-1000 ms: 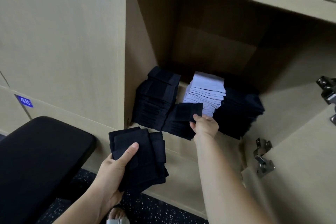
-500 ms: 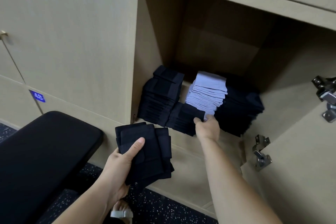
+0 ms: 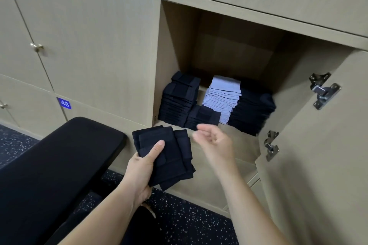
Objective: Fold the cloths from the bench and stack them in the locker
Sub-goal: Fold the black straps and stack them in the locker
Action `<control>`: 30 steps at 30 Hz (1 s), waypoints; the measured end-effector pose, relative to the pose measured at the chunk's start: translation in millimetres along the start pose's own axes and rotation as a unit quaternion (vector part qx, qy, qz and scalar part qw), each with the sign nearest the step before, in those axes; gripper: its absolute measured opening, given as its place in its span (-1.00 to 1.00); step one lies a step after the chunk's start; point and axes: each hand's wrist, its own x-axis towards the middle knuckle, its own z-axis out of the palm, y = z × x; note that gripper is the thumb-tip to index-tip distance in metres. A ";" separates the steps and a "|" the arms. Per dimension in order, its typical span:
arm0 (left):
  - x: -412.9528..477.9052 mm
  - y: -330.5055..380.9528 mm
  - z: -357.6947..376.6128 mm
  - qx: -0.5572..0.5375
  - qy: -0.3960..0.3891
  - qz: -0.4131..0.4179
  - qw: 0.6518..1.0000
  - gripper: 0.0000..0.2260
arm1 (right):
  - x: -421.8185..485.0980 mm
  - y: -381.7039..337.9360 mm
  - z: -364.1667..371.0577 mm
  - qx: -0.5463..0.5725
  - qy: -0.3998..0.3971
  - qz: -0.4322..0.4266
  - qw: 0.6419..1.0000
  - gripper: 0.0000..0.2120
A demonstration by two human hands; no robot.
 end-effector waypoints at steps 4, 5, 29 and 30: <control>-15.4 -2.2 -5.4 0.002 0.011 -0.001 1.000 -0.62 | -40.3 -2.0 20.1 -0.162 -0.076 -0.071 0.981 -0.73; -18.7 -2.6 -6.5 0.000 0.012 -0.002 1.000 -0.64 | -45.4 -1.9 23.1 -0.178 -0.081 -0.065 0.978 -0.69; -38.3 10.7 -7.9 -0.053 -0.045 0.019 0.997 -0.63 | -37.9 -17.3 7.1 0.000 -0.030 -0.041 0.999 -0.94; -37.7 9.6 -7.0 -0.053 -0.047 0.017 0.997 -0.62 | -35.5 -14.8 5.8 0.018 -0.024 -0.029 0.999 -0.91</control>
